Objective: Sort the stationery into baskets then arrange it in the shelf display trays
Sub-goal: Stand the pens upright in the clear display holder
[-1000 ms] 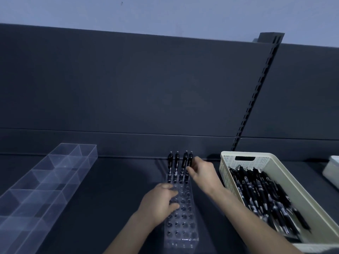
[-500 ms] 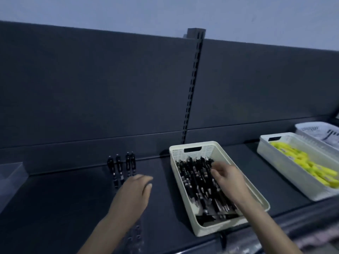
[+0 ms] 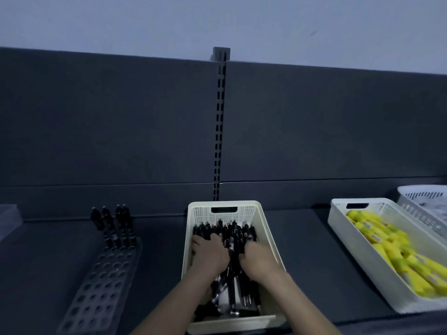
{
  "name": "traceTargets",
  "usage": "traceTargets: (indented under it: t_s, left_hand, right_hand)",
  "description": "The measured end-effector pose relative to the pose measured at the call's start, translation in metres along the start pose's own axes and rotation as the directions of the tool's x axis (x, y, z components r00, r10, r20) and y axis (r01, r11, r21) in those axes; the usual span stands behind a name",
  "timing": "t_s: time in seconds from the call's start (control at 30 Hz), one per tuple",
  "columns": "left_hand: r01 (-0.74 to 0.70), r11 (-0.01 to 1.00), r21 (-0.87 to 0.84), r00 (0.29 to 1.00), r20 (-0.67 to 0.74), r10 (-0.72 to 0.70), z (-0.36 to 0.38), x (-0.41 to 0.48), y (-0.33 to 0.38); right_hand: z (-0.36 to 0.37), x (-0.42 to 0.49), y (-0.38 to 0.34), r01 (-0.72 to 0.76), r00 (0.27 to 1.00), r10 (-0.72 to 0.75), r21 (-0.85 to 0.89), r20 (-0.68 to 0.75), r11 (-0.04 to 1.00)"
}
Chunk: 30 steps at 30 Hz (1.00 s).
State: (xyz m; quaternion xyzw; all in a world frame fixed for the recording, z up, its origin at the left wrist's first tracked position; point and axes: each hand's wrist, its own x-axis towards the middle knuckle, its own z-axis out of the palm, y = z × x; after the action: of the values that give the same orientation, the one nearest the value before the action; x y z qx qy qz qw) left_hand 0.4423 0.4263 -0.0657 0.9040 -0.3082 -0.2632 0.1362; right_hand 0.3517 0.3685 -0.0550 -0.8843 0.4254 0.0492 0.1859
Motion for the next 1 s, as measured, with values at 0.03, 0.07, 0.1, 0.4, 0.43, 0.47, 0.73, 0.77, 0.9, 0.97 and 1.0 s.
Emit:
traceTargets:
  t_s: [0.03, 0.07, 0.1, 0.4, 0.43, 0.47, 0.73, 0.77, 0.9, 0.97, 1.0]
  left_hand:
    - [0.004, 1.000, -0.023, 1.000, -0.021, -0.004, 0.002, -0.001, -0.001]
    - [-0.009, 0.999, -0.048, 0.998, -0.057, 0.006, 0.005, 0.002, -0.004]
    - [-0.029, 0.997, -0.075, 0.995, -0.102, 0.021, 0.006, 0.003, -0.007]
    - [-0.061, 0.959, -0.278, 0.995, -0.087, 0.038, 0.002, 0.013, -0.012]
    - [-0.068, 0.960, -0.272, 0.995, -0.084, 0.047, 0.003, 0.014, -0.014]
    - [-0.082, 0.961, -0.265, 0.994, -0.090, 0.060, 0.005, 0.015, -0.014]
    - [-0.205, 0.939, -0.275, 0.939, -0.325, 0.110, 0.000, 0.009, -0.009]
    - [-0.201, 0.952, -0.232, 0.942, -0.312, 0.123, 0.001, 0.008, -0.010]
    - [-0.159, 0.961, -0.224, 0.978, -0.168, 0.123, 0.004, 0.009, -0.010]
    - [-0.117, 0.965, -0.236, 0.990, -0.107, 0.094, 0.004, 0.010, -0.010]
    - [-0.095, 0.964, -0.248, 0.993, -0.087, 0.076, 0.004, 0.011, -0.010]
  right_hand:
    - [0.001, 0.001, -0.002, 0.008, 1.000, -0.008, -0.015, -0.031, 1.000]
    - [0.004, 0.003, -0.005, 0.017, 0.998, -0.018, -0.010, -0.061, 1.000]
    - [0.007, 0.005, -0.007, 0.028, 0.997, -0.027, 0.013, -0.077, 1.000]
    - [0.012, 0.006, -0.005, 0.051, 0.998, -0.051, -0.003, -0.023, 0.999]
    - [0.011, 0.005, -0.004, 0.046, 0.999, -0.046, 0.000, -0.019, 0.999]
    - [0.010, 0.005, -0.002, 0.037, 0.999, -0.037, 0.017, -0.030, 0.999]
    - [0.009, 0.009, 0.002, 0.039, 0.967, 0.006, 0.170, -0.256, 0.985]
    - [0.009, 0.009, 0.002, 0.042, 0.970, 0.001, 0.170, -0.245, 0.985]
    - [0.009, 0.005, 0.002, 0.034, 0.991, -0.021, 0.092, -0.134, 0.995]
    - [0.008, 0.002, 0.002, 0.031, 0.995, -0.027, 0.038, -0.100, 0.999]
    - [0.008, 0.001, 0.002, 0.026, 0.995, -0.023, 0.022, -0.095, 0.999]
